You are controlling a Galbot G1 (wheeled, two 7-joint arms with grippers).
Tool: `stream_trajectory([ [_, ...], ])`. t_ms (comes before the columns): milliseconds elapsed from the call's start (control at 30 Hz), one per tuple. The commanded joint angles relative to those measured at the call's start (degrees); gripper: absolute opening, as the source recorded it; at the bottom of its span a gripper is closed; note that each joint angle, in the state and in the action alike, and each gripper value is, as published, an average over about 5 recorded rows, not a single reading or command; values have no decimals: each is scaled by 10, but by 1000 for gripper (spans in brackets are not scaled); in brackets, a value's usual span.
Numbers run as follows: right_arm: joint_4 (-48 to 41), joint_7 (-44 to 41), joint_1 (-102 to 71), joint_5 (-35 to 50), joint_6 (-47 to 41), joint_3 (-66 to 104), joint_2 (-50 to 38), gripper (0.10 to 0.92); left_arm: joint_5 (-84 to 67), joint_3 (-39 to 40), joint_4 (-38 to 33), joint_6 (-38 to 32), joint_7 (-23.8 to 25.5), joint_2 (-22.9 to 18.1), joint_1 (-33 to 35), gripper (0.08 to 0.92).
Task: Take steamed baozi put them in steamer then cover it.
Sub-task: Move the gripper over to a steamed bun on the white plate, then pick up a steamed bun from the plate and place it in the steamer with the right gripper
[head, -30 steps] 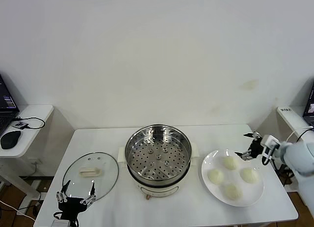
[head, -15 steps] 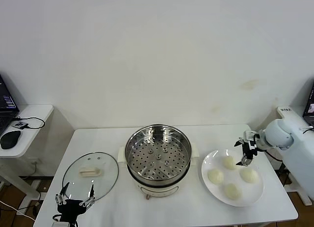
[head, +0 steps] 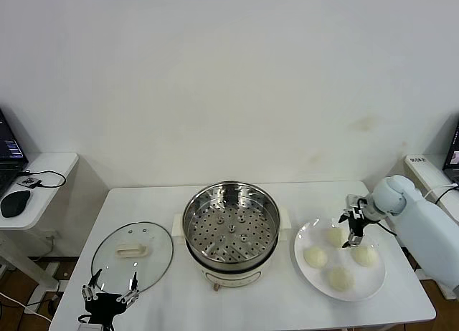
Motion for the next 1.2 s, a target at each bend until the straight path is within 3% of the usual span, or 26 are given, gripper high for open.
stream_trajectory([
  [33,-35,11,11,-2,7,-13,14,823,0,0,7,0,0,0,-1,823],
  [467,-62,7,7,-13,2,-9,29,812,1,5,13,0,-1,-2,-2,823],
  [867,-63,7,15,1,0,-8,26,505,1,7,19,0,-4,-3,-2,823],
  [1200,-14,-14,83,73,-23,-40,-17,467,0,12,24,0,-6,0,-9,823],
])
